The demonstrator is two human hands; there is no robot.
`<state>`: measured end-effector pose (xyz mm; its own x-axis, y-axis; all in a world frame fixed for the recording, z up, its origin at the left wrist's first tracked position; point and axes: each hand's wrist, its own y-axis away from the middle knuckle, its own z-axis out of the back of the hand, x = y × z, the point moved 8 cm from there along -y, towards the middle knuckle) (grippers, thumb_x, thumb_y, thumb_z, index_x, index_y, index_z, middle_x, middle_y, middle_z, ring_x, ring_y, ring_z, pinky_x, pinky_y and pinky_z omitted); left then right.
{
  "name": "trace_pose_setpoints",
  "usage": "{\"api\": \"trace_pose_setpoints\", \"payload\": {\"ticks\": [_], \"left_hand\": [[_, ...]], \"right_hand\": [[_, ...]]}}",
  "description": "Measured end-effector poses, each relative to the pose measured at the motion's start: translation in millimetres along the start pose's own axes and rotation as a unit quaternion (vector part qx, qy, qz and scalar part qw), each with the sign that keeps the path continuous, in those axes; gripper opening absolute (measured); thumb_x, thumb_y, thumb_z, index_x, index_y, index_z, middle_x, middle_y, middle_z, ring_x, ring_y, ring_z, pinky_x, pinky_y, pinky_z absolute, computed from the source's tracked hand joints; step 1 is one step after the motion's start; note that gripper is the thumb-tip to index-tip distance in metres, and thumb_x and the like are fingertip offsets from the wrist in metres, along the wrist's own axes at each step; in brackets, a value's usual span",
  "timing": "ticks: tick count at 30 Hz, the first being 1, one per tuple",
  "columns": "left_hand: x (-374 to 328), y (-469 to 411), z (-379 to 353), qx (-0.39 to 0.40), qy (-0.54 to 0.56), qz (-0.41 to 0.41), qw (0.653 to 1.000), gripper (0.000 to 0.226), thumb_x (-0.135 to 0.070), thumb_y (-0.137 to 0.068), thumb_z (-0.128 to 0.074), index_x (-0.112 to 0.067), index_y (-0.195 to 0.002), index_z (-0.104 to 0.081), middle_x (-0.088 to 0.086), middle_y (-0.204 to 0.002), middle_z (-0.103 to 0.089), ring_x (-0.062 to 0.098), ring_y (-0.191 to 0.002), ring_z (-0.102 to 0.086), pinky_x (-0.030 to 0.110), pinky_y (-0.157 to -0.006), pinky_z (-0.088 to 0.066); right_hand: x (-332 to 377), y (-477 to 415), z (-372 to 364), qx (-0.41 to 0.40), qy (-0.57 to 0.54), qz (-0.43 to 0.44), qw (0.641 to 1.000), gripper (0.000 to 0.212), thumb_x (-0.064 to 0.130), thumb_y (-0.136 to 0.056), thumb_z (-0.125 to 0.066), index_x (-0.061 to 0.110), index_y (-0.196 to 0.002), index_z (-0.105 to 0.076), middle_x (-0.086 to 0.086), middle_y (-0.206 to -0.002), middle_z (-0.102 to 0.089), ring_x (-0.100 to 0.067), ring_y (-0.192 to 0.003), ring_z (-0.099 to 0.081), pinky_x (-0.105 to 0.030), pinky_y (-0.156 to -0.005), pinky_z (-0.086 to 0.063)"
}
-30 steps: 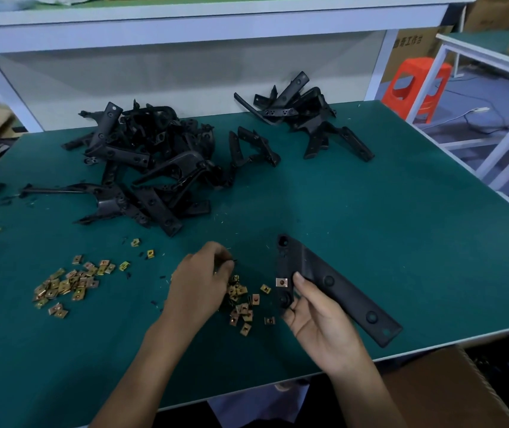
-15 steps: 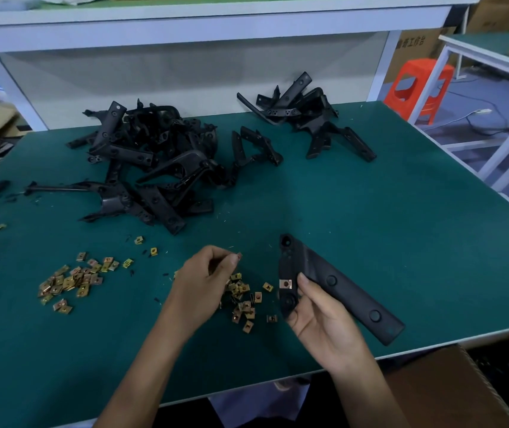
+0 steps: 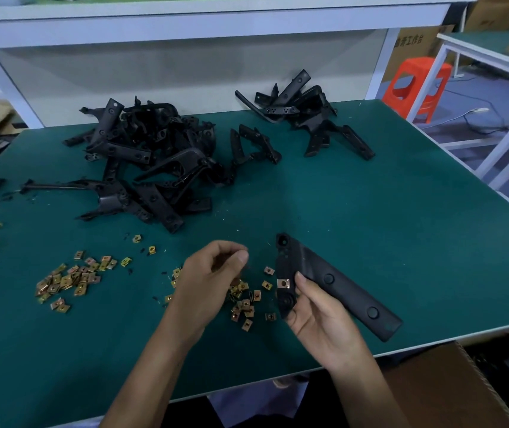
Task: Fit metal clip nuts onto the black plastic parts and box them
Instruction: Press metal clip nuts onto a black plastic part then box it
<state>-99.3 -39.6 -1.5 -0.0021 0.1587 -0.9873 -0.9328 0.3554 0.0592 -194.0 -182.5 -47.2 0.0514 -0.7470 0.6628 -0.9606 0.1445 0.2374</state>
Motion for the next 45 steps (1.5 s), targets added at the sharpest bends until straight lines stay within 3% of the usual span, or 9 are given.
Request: {"api": "trace_pose_setpoints", "payload": {"ticks": [5, 11, 16, 23, 29, 35, 38, 42, 45], "left_hand": [[-7.5, 4.1, -18.7, 0.033, 0.052, 0.012, 0.998, 0.011, -0.024, -0.093, -0.07, -0.032, -0.094, -0.076, -0.004, -0.086, -0.076, 0.009, -0.08, -0.069, 0.022, -0.074, -0.056], [-7.6, 8.5, -34.4, 0.043, 0.26, 0.1, 0.959, 0.021, -0.012, -0.077, -0.075, -0.017, -0.097, -0.08, 0.01, -0.094, -0.077, 0.017, -0.082, -0.073, 0.023, -0.072, -0.058], [-4.8, 12.8, -42.9, 0.037, 0.31, 0.134, 0.94, 0.026, -0.015, -0.074, -0.074, -0.006, -0.098, -0.073, 0.015, -0.097, -0.076, 0.02, -0.081, -0.073, 0.025, -0.067, -0.059], [-2.2, 14.6, -43.3, 0.034, 0.265, 0.125, 0.956, 0.017, -0.012, -0.078, -0.076, -0.007, -0.094, -0.074, 0.018, -0.093, -0.076, 0.021, -0.076, -0.071, 0.026, -0.066, -0.058], [-9.7, 10.0, -31.2, 0.053, 0.193, 0.102, 0.974, 0.023, -0.013, -0.079, -0.078, -0.012, -0.1, -0.069, 0.005, -0.075, -0.069, 0.012, -0.066, -0.064, 0.022, -0.062, -0.052], [-17.2, 13.2, -33.0, 0.099, 0.15, 0.095, 0.979, 0.019, -0.014, -0.085, -0.075, -0.014, -0.104, -0.073, 0.011, -0.081, -0.073, 0.022, -0.076, -0.07, 0.029, -0.073, -0.056], [-18.7, 17.7, -31.5, 0.094, 0.13, 0.075, 0.984, 0.019, -0.027, -0.078, -0.077, -0.025, -0.096, -0.076, 0.011, -0.088, -0.076, 0.02, -0.08, -0.072, 0.03, -0.073, -0.055], [-3.3, 23.0, -49.6, 0.136, 0.083, 0.074, 0.984, 0.042, -0.048, -0.063, -0.087, -0.032, -0.1, -0.075, 0.006, -0.095, -0.078, 0.018, -0.084, -0.075, 0.032, -0.068, -0.059], [8.4, 22.8, -62.0, 0.169, -0.047, 0.029, 0.984, 0.056, -0.07, -0.066, -0.07, -0.04, -0.113, -0.07, -0.009, -0.101, -0.078, 0.004, -0.095, -0.073, 0.038, -0.071, -0.058]], "right_hand": [[-1.8, 1.2, 1.3, -0.001, -0.013, -0.011, 1.0, 0.027, 0.018, -0.093, -0.056, 0.013, -0.105, -0.08, -0.009, -0.099, -0.076, -0.015, -0.083, -0.073, -0.026, -0.062, -0.058], [-0.6, -0.2, -3.8, 0.028, 0.011, -0.015, 0.999, 0.047, 0.031, -0.082, -0.07, 0.013, -0.125, -0.072, -0.013, -0.124, -0.071, -0.024, -0.105, -0.068, -0.036, -0.085, -0.055], [-0.1, 0.9, -9.4, 0.042, 0.011, -0.013, 0.999, 0.038, 0.032, -0.082, -0.069, 0.017, -0.117, -0.077, -0.006, -0.11, -0.076, -0.015, -0.092, -0.072, -0.027, -0.073, -0.059], [0.0, 0.0, -7.5, 0.046, 0.029, -0.006, 0.998, 0.04, 0.032, -0.084, -0.069, 0.017, -0.12, -0.075, -0.009, -0.113, -0.075, -0.019, -0.097, -0.072, -0.03, -0.077, -0.058], [-5.2, -0.7, -6.0, 0.04, 0.057, -0.01, 0.998, 0.032, 0.031, -0.084, -0.069, 0.018, -0.112, -0.079, -0.008, -0.096, -0.075, -0.015, -0.071, -0.068, -0.024, -0.051, -0.053], [-5.5, 1.2, -11.0, 0.029, 0.073, -0.006, 0.997, 0.024, 0.025, -0.087, -0.066, 0.019, -0.105, -0.081, -0.01, -0.09, -0.073, -0.017, -0.066, -0.068, -0.025, -0.049, -0.054], [-3.3, 12.1, -17.1, 0.01, 0.089, -0.008, 0.996, 0.022, 0.027, -0.086, -0.069, 0.017, -0.101, -0.082, -0.01, -0.089, -0.074, -0.016, -0.068, -0.069, -0.024, -0.05, -0.054], [-1.6, 43.3, -2.1, -0.018, 0.068, -0.028, 0.997, 0.024, 0.028, -0.089, -0.063, 0.014, -0.101, -0.079, -0.005, -0.088, -0.074, -0.015, -0.074, -0.068, -0.024, -0.057, -0.054], [12.3, 83.8, 39.1, -0.073, 0.01, 0.0, 0.997, 0.022, 0.025, -0.091, -0.065, 0.013, -0.103, -0.078, -0.003, -0.086, -0.075, -0.012, -0.071, -0.07, -0.024, -0.059, -0.054]]}}
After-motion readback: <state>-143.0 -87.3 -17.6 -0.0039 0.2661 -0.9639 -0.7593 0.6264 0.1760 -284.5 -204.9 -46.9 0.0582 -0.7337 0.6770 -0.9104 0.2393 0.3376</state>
